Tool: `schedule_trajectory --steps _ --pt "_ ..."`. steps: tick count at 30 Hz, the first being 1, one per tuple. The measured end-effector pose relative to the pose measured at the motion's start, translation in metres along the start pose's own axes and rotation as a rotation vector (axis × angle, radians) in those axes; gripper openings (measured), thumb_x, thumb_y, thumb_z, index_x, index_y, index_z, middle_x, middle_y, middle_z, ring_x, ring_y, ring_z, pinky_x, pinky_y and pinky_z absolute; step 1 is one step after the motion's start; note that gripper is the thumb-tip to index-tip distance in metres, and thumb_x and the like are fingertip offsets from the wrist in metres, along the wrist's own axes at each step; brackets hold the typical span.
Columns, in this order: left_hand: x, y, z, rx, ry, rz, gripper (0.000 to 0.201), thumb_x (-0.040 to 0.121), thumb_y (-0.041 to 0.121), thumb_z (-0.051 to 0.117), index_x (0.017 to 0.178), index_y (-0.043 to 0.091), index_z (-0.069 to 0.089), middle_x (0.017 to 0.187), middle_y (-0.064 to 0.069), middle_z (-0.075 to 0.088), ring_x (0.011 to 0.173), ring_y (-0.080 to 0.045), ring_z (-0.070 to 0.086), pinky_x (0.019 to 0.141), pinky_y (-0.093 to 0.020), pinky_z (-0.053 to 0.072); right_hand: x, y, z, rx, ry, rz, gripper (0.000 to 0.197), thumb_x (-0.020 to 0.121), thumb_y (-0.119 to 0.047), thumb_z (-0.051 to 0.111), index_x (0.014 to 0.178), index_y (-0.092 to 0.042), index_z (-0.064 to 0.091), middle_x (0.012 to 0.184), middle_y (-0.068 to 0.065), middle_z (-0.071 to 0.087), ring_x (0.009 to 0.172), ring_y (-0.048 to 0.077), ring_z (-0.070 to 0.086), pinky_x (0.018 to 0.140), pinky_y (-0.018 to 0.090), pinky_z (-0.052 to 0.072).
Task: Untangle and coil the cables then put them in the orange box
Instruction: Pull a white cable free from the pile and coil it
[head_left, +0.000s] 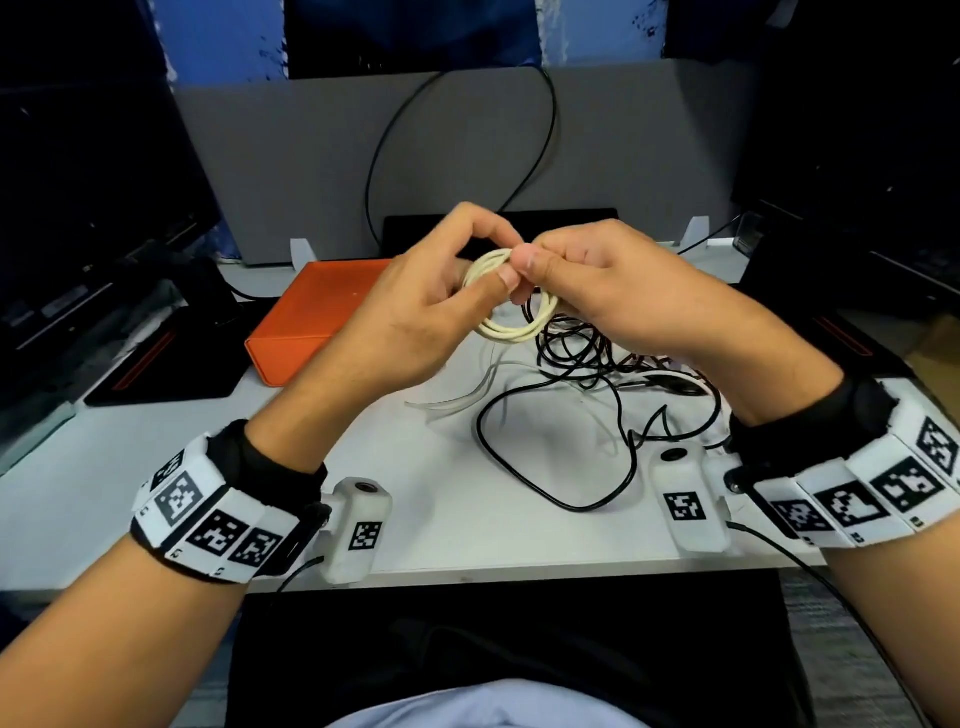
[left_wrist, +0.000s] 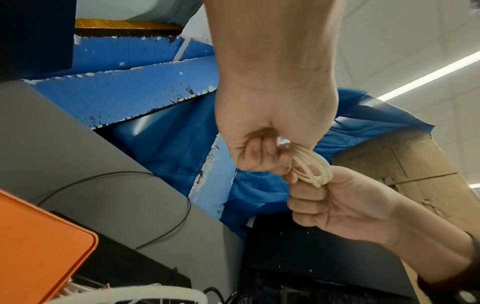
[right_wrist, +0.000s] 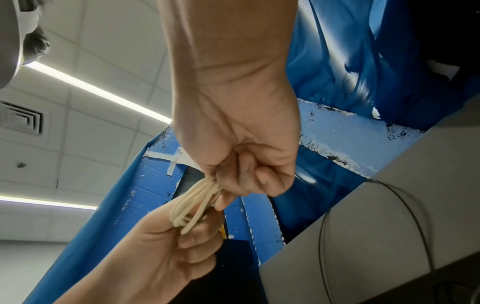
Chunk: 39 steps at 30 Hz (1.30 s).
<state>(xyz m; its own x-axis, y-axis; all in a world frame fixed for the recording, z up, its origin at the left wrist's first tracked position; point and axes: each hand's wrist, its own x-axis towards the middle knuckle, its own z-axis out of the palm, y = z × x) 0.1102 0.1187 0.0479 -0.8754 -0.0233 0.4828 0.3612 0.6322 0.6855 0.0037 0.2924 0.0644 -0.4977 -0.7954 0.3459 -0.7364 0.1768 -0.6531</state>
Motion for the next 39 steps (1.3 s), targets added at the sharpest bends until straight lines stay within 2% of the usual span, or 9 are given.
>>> schedule_trajectory --steps 2,4,8,13,15,19,25,31,39 --pt "0.000 0.002 -0.002 -0.104 0.050 0.026 0.013 0.105 0.021 0.058 0.114 0.013 0.059 0.089 -0.010 0.075 0.080 -0.026 0.071 0.072 -0.044 0.056 -0.002 -0.001 -0.004 0.061 -0.035 -0.020 0.049 0.108 -0.043 0.045 0.099 -0.001 0.067 0.066 0.013 0.044 0.062 0.035 0.032 0.056 0.049 0.031" --pt "0.001 0.003 -0.007 -0.080 0.059 0.043 0.011 0.105 0.023 0.058 0.109 0.015 0.062 0.090 -0.010 0.075 0.080 -0.029 0.071 0.071 -0.045 0.057 -0.006 -0.005 -0.012 0.010 -0.056 -0.042 0.041 0.108 -0.038 0.044 0.095 -0.005 0.065 0.071 0.007 0.043 0.068 0.036 0.035 0.063 0.054 0.035" --pt "0.001 0.005 -0.014 0.041 0.026 0.079 0.019 0.106 0.033 0.052 0.108 0.016 0.060 0.074 -0.029 0.059 0.063 -0.046 0.052 0.056 -0.056 0.045 -0.011 -0.013 -0.024 -0.310 -0.033 -0.135 0.028 0.110 -0.032 0.043 0.113 -0.026 0.071 0.085 -0.020 0.063 0.087 0.003 0.054 0.081 0.025 0.044" --pt "0.001 0.008 -0.019 -0.052 0.029 0.062 0.024 0.108 0.022 0.046 0.107 0.001 0.057 0.062 -0.010 0.047 0.054 -0.038 0.037 0.050 -0.045 0.032 -0.003 -0.002 -0.020 -0.619 0.246 -0.357 0.028 0.104 -0.043 0.049 0.110 -0.028 0.071 0.110 -0.007 0.058 0.109 0.021 0.041 0.090 0.036 0.029" --pt "0.001 0.009 -0.016 -0.084 0.086 0.055 0.021 0.110 0.018 0.043 0.108 0.003 0.058 0.062 0.003 0.050 0.053 -0.019 0.044 0.053 -0.033 0.039 -0.001 -0.001 -0.014 -0.613 0.324 -0.373 0.027 0.103 -0.042 0.052 0.110 -0.027 0.073 0.109 -0.004 0.056 0.107 0.022 0.042 0.089 0.036 0.030" --pt "0.001 0.012 -0.008 -0.177 0.159 0.071 0.019 0.111 0.011 0.038 0.115 0.006 0.055 0.058 0.008 0.049 0.051 -0.003 0.047 0.053 -0.014 0.043 0.004 0.000 0.002 -0.369 0.399 -0.332 0.021 0.102 -0.031 0.060 0.109 -0.022 0.077 0.098 -0.003 0.067 0.091 0.015 0.057 0.082 0.032 0.045" --pt "0.000 0.012 -0.002 -0.189 0.259 0.104 0.016 0.109 0.018 0.043 0.108 0.009 0.057 0.058 0.009 0.053 0.051 -0.003 0.050 0.055 -0.019 0.043 0.002 -0.009 0.025 0.256 0.341 -0.084 0.014 0.100 -0.018 0.067 0.097 -0.011 0.079 0.082 0.001 0.077 0.071 0.013 0.070 0.068 0.031 0.058" --pt "-0.006 0.019 -0.012 0.081 0.232 0.180 0.024 0.094 0.031 0.075 0.107 0.029 0.054 0.084 -0.001 0.073 0.070 -0.017 0.069 0.063 -0.032 0.055 0.003 -0.016 0.030 0.968 0.144 0.159 0.012 0.099 -0.004 0.058 0.100 -0.003 0.070 0.090 0.011 0.073 0.080 0.018 0.070 0.079 0.034 0.060" --pt "-0.005 0.017 -0.017 0.303 0.329 0.130 0.029 0.094 0.039 0.073 0.103 0.016 0.056 0.074 0.002 0.068 0.064 -0.018 0.063 0.059 -0.038 0.050 -0.001 -0.016 0.021 0.945 -0.016 0.235 0.030 0.096 -0.037 0.059 0.109 -0.013 0.072 0.096 0.004 0.076 0.087 0.013 0.070 0.081 0.026 0.055"
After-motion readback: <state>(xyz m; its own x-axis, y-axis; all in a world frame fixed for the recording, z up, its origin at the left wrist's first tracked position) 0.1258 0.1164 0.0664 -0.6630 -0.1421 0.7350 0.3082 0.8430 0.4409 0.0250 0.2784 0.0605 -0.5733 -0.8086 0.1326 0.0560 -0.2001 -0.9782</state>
